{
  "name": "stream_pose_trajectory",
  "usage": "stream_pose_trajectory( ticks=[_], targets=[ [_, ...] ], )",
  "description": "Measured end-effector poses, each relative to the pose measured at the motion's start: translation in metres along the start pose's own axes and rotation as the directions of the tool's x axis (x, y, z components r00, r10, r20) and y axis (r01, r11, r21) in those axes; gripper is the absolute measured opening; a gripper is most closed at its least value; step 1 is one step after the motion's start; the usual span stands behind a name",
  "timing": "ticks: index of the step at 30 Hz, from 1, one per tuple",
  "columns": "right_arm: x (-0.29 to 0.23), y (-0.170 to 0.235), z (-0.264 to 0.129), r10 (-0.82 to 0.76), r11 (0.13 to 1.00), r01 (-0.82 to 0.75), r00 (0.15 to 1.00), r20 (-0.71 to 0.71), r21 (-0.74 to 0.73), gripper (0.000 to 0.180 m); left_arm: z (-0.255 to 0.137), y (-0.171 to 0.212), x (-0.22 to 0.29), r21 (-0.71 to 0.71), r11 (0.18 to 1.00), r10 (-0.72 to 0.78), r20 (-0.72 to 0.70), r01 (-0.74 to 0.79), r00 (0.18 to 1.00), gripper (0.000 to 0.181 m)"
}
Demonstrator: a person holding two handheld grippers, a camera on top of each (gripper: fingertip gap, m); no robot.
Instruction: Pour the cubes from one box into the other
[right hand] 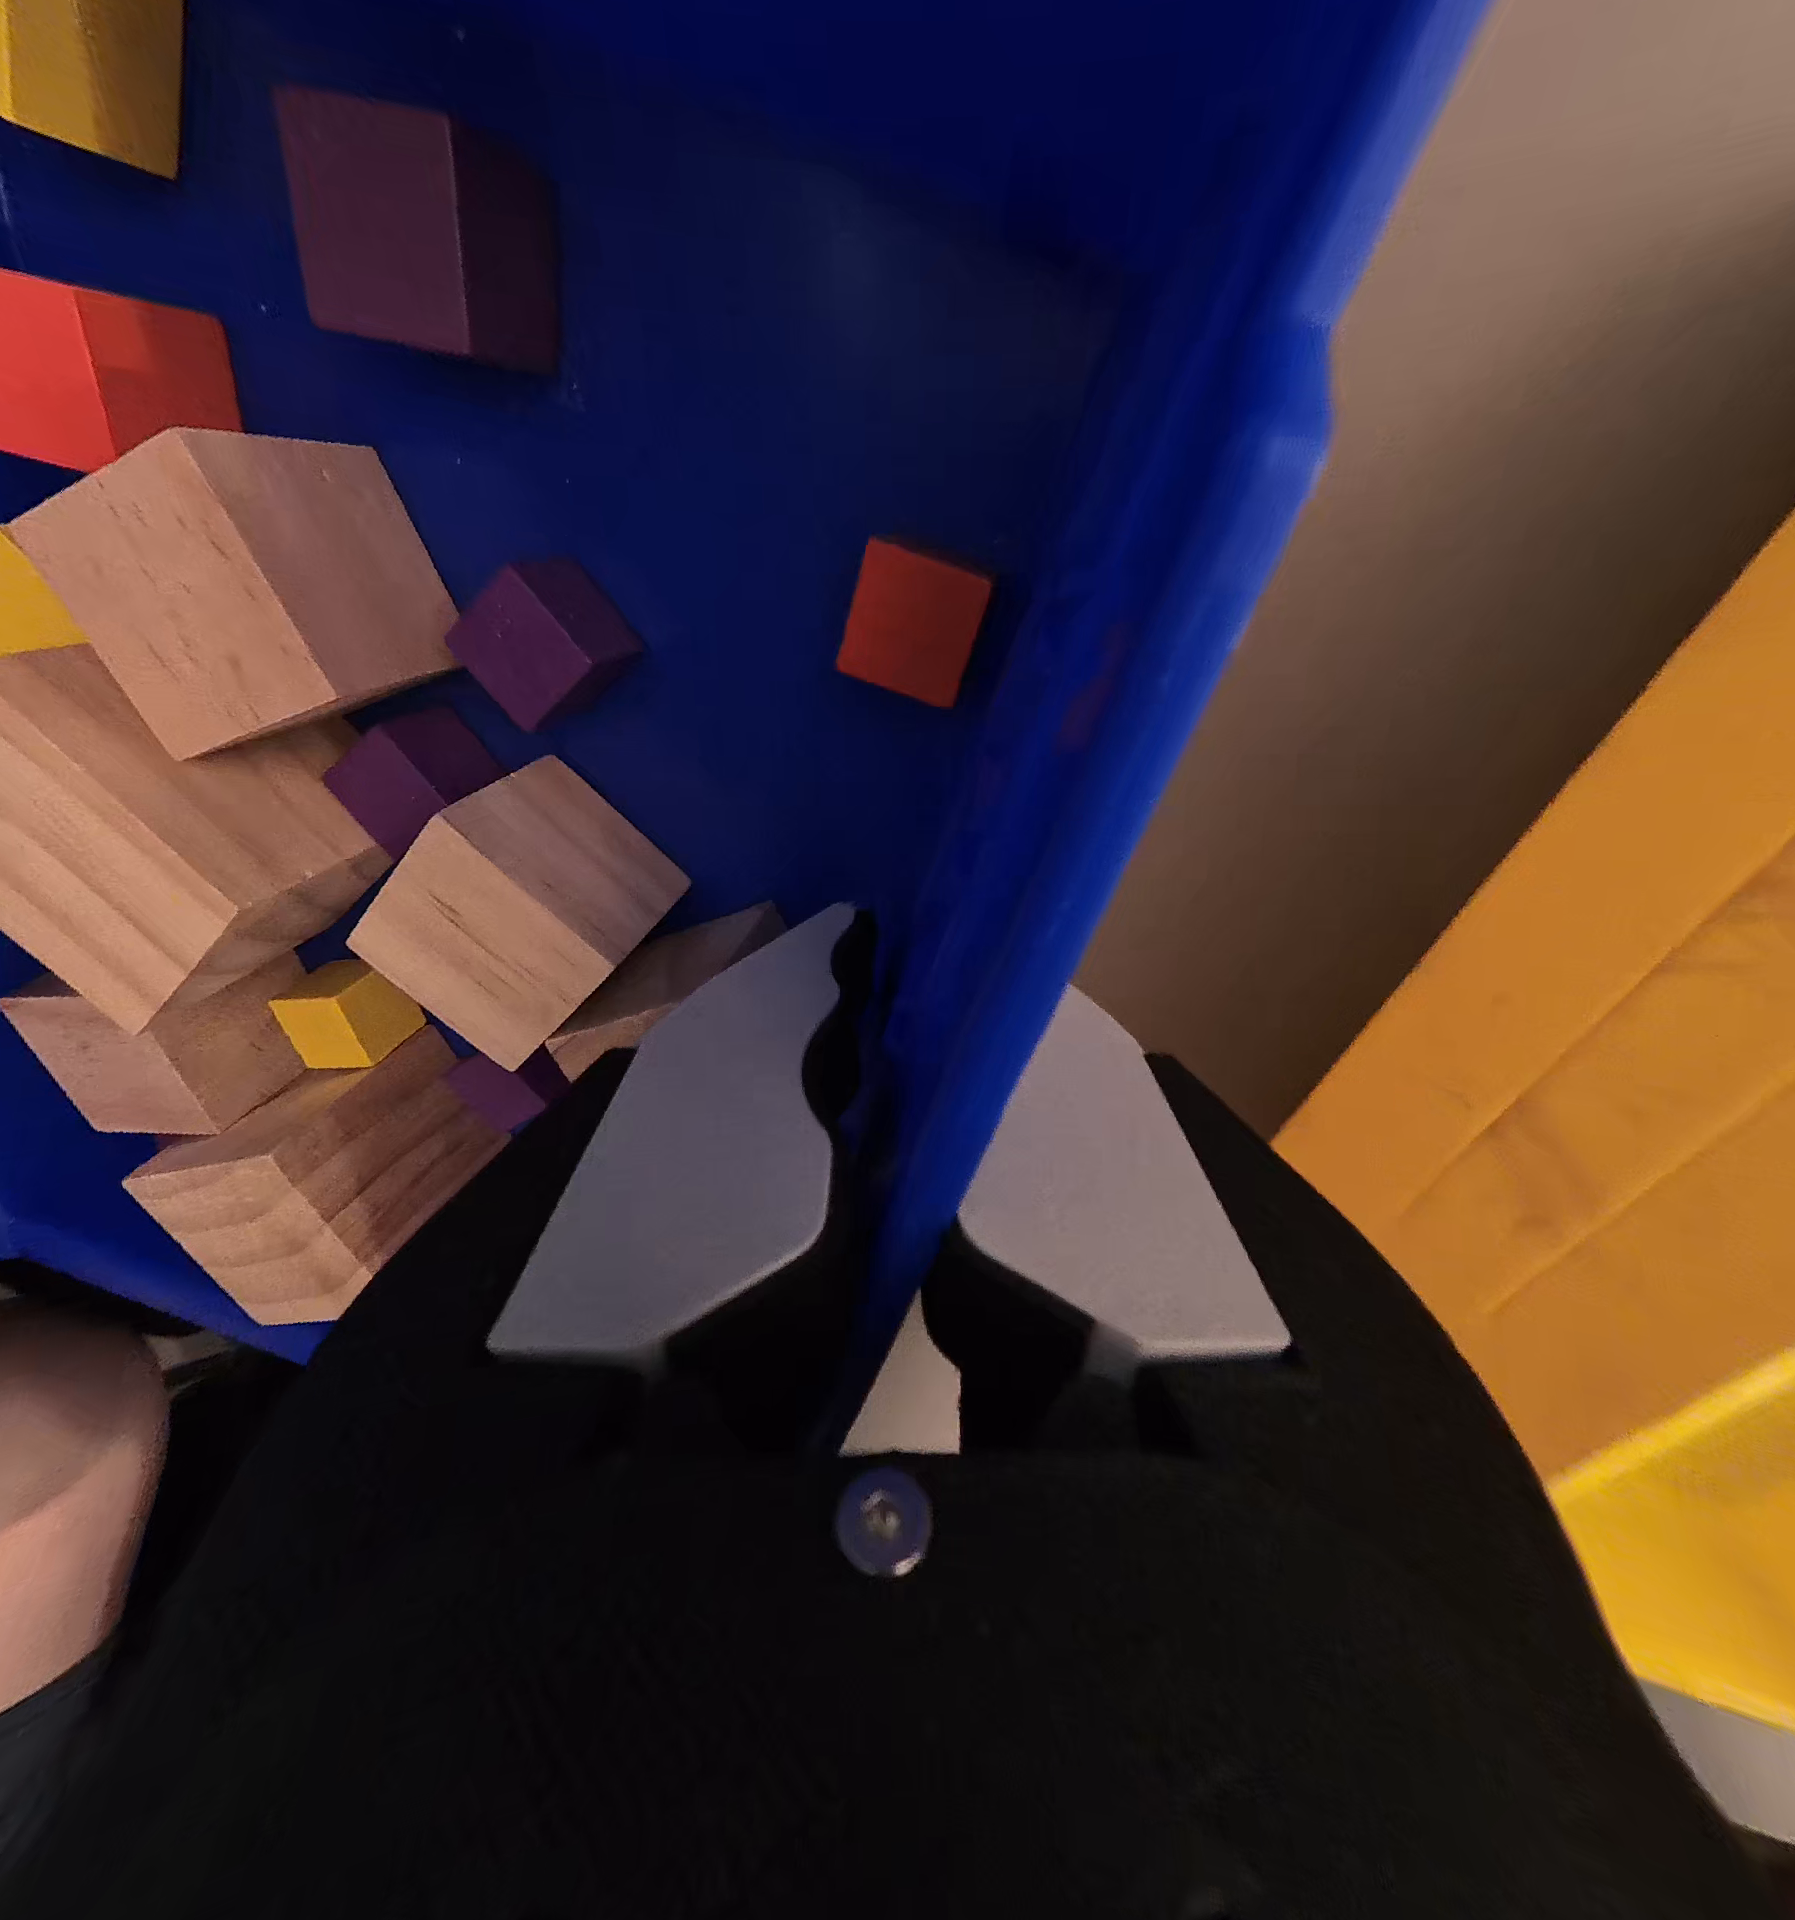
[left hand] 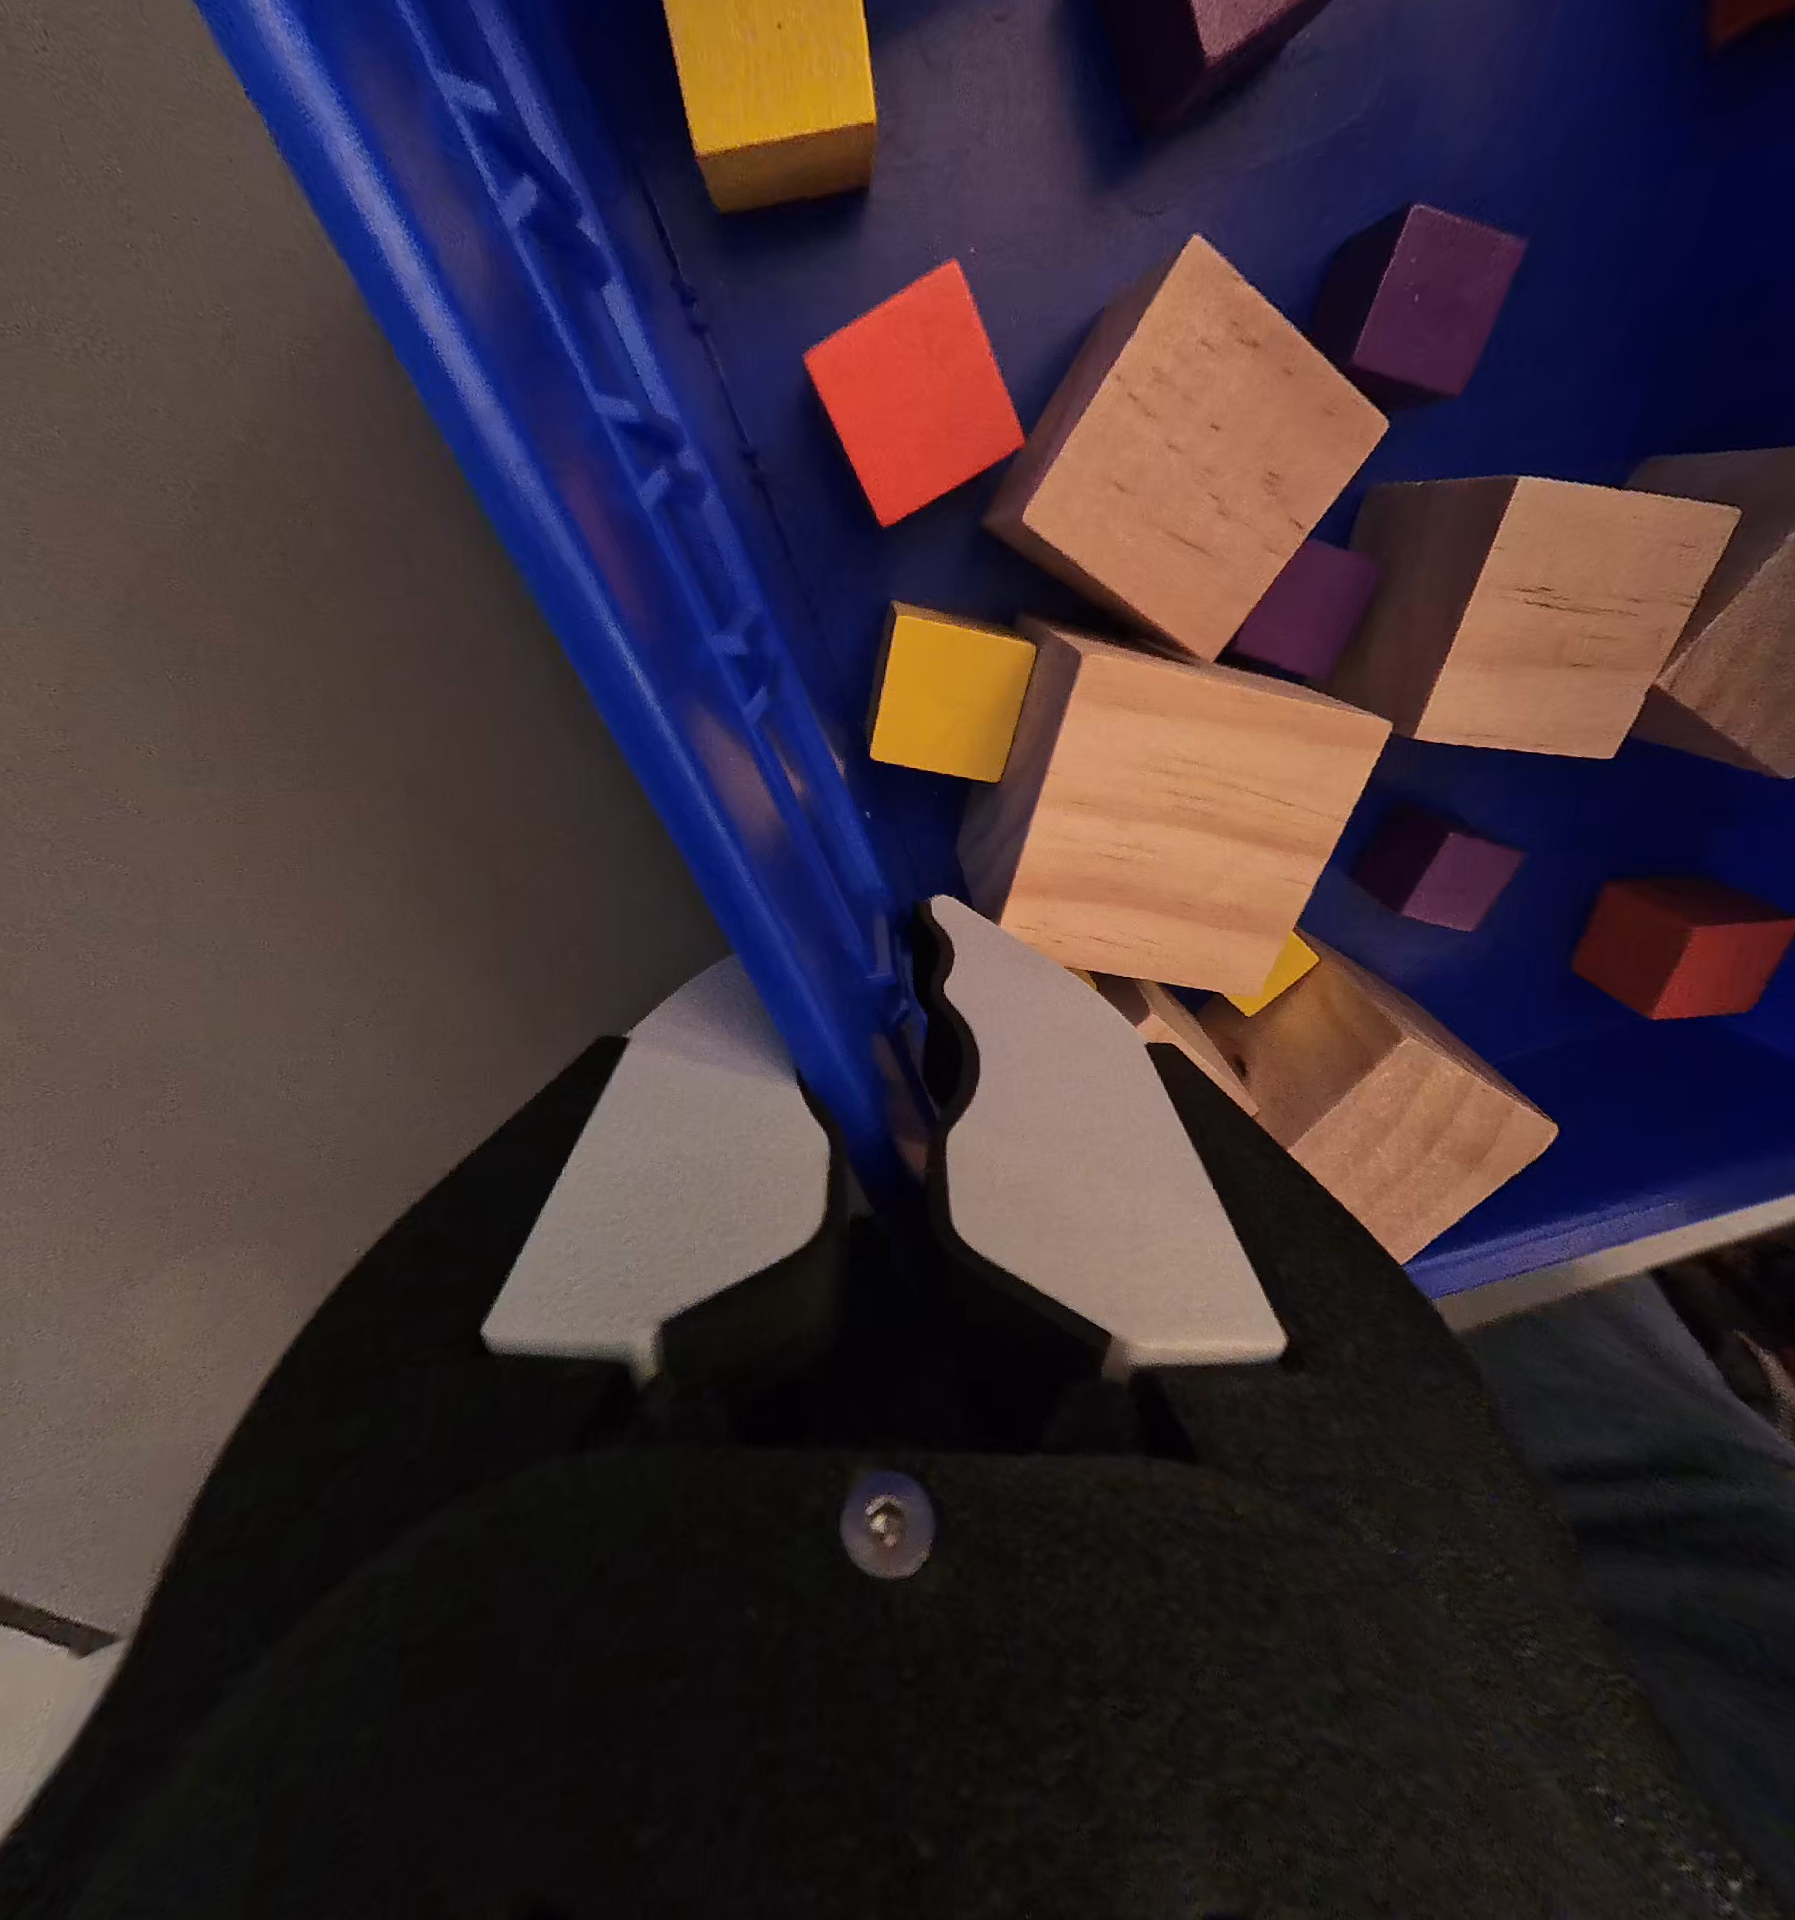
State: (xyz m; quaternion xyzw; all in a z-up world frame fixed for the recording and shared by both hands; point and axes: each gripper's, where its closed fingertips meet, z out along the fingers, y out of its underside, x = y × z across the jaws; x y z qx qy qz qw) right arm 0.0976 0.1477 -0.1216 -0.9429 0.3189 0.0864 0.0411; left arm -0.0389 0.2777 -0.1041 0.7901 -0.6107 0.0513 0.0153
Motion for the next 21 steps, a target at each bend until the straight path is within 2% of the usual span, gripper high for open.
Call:
stream_pose_trajectory(
  ticks=[6, 13, 16, 21],
  targets=[
    [0.023, -0.007, -0.055, -0.007, 1.000, 0.008, 0.999, -0.034, 0.020, 0.007, -0.043, -0.026, 0.028, 0.027, 1.000, 0.002, -0.006, -0.001, 1.000, 0.009],
    [0.080, -0.016, -0.160, 0.027, 0.986, -0.023, 0.999, -0.027, 0.167, 0.007, -0.130, -0.093, 0.088, 0.130, 0.986, 0.091, 0.082, -0.101, 0.992, 0.009],
    [0.132, -0.009, -0.193, 0.096, 0.972, -0.073, 0.991, -0.094, 0.224, 0.007, -0.131, -0.135, 0.132, 0.186, 0.968, 0.164, 0.040, -0.168, 0.986, 0.009],
    [0.220, 0.012, -0.208, 0.221, 0.951, -0.178, 0.963, -0.155, 0.254, 0.007, -0.107, -0.191, 0.205, 0.214, 0.944, 0.267, -0.043, -0.252, 0.963, 0.009]
  ],
)
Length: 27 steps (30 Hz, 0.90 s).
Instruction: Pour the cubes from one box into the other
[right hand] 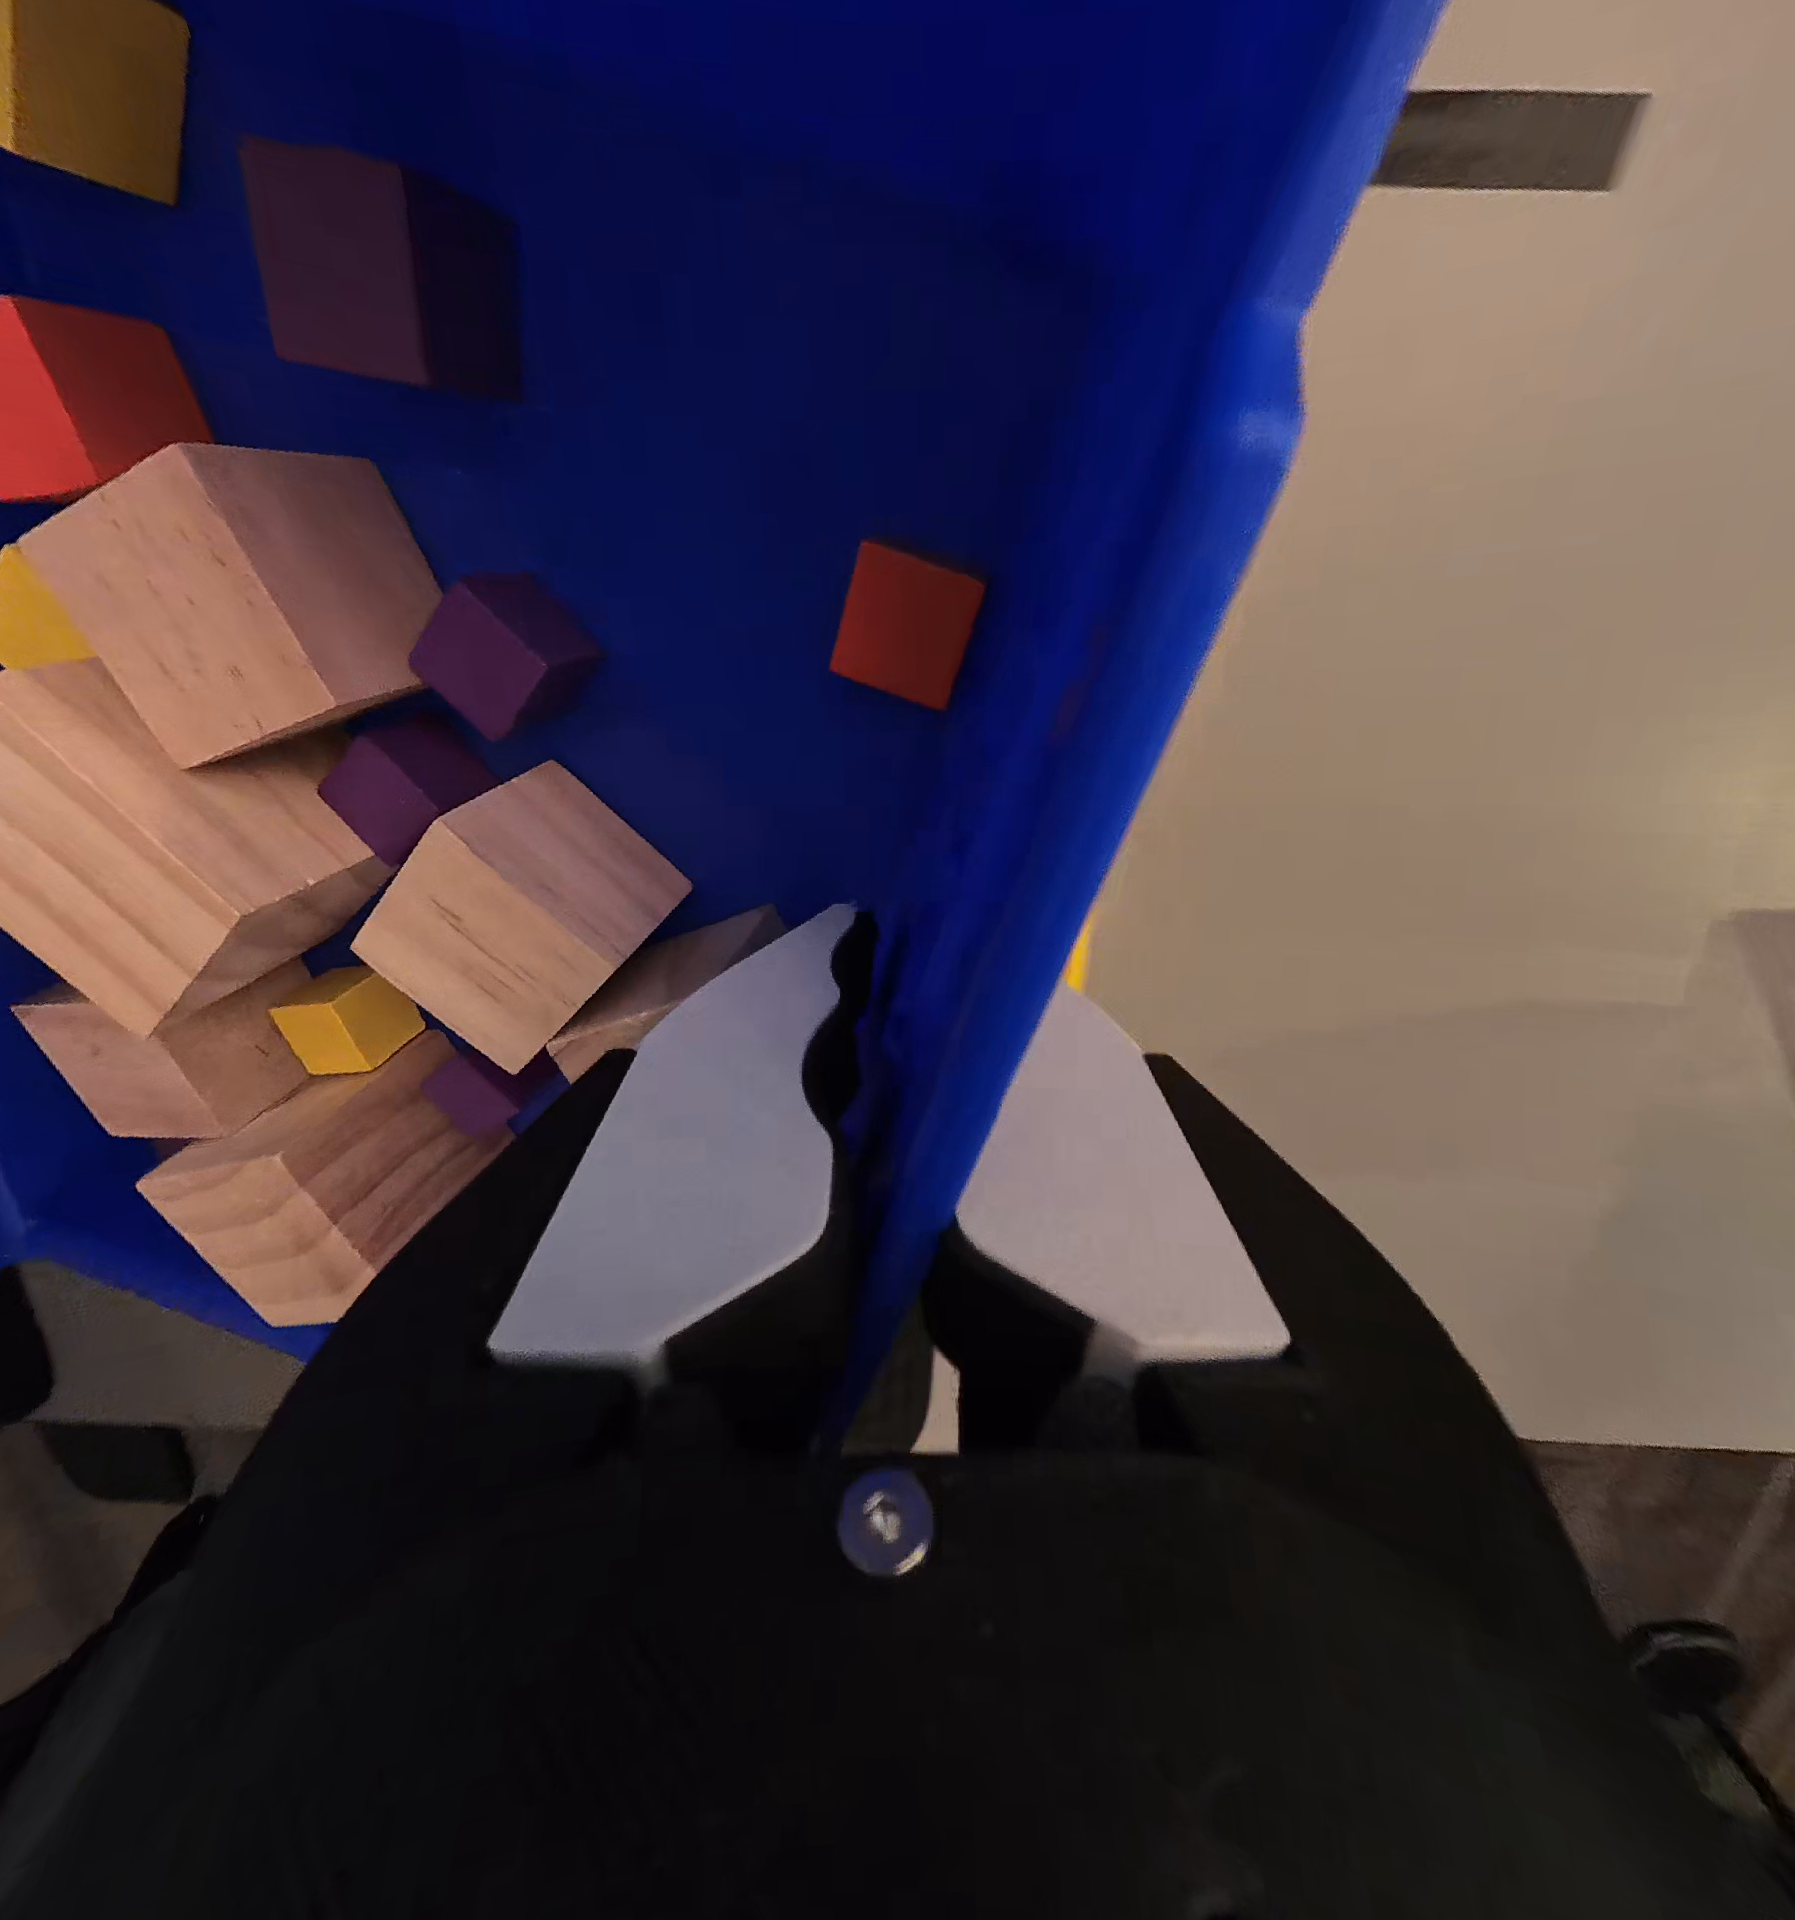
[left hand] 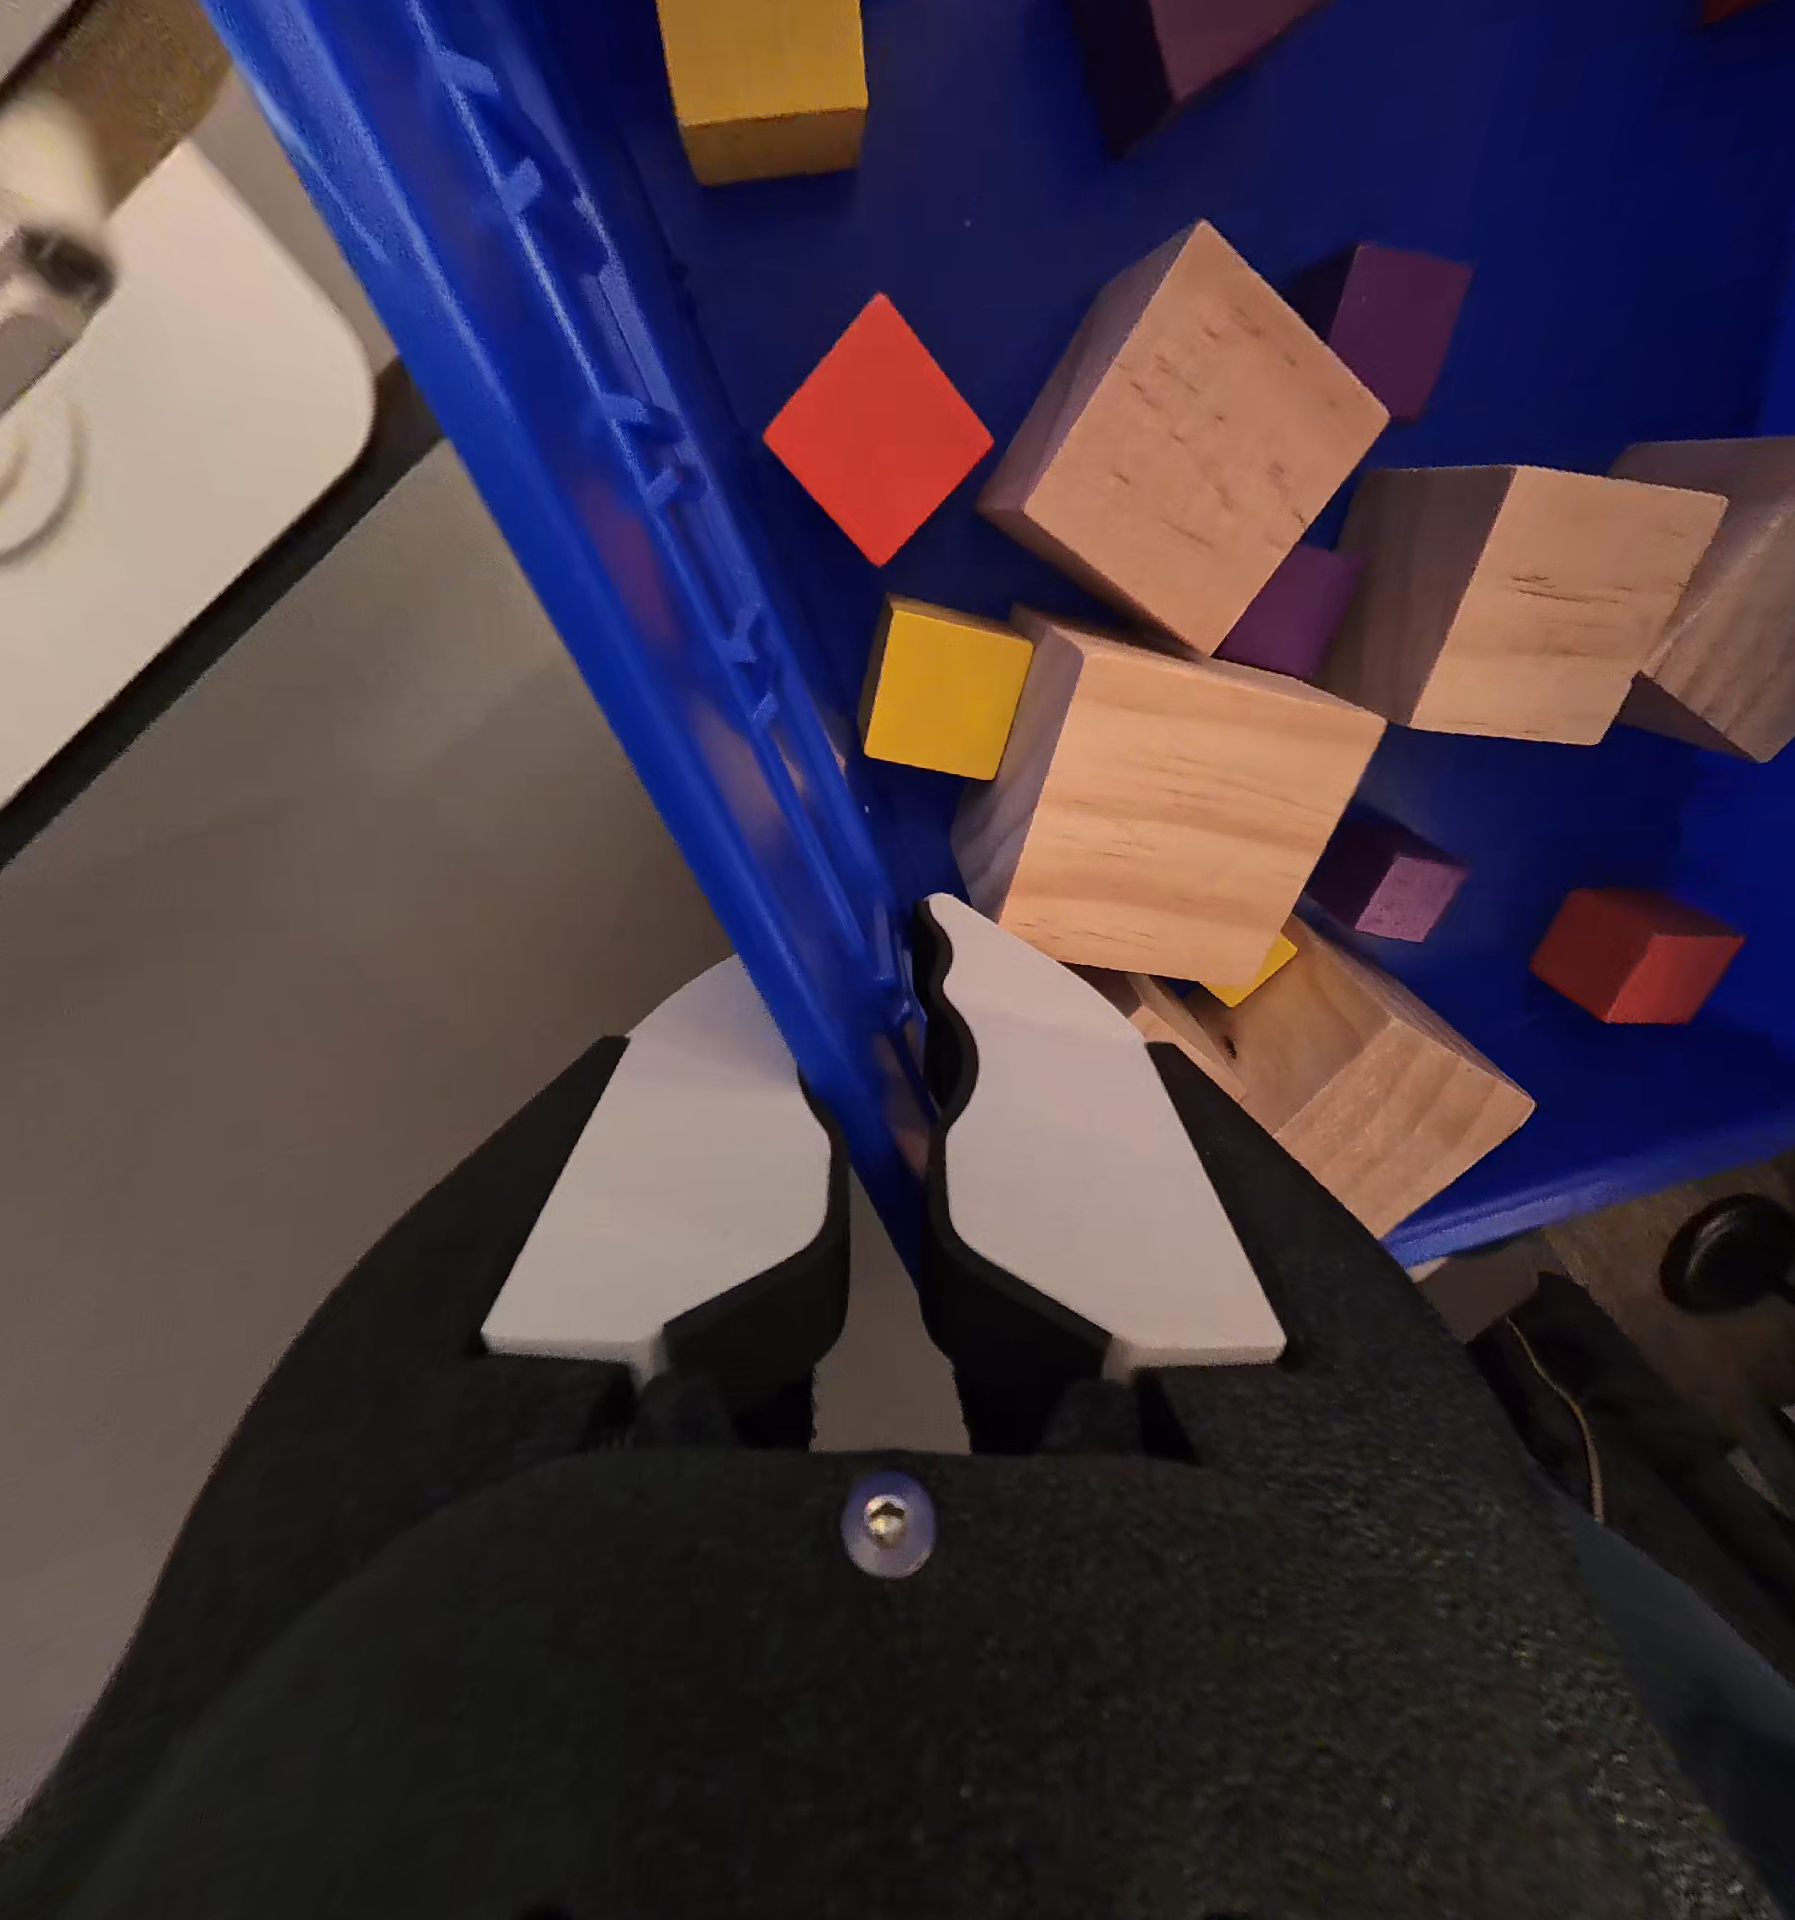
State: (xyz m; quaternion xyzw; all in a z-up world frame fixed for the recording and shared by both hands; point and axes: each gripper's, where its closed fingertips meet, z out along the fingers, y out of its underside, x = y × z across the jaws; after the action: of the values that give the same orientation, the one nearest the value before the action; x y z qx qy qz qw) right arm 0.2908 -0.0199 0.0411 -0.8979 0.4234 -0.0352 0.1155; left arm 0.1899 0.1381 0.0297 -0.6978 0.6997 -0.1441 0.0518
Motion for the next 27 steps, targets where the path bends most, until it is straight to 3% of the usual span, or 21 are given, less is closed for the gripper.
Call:
stream_pose_trajectory(
  ticks=[9, 19, 27],
  targets=[
    [0.076, -0.029, -0.009, 0.056, 0.967, -0.023, 0.991, -0.122, 0.255, 0.006, 0.027, -0.075, 0.033, 0.180, 0.983, 0.056, -0.040, -0.048, 0.998, 0.007],
    [0.087, -0.048, -0.033, 0.018, 0.918, 0.084, 0.967, -0.252, 0.388, 0.006, 0.028, -0.093, 0.036, 0.267, 0.963, 0.052, -0.101, -0.024, 0.994, 0.007],
    [0.082, -0.059, -0.049, 0.046, 0.821, 0.127, 0.957, -0.287, 0.557, 0.006, 0.011, -0.109, 0.028, 0.488, 0.873, 0.067, -0.078, -0.021, 0.995, 0.007]
  ],
)
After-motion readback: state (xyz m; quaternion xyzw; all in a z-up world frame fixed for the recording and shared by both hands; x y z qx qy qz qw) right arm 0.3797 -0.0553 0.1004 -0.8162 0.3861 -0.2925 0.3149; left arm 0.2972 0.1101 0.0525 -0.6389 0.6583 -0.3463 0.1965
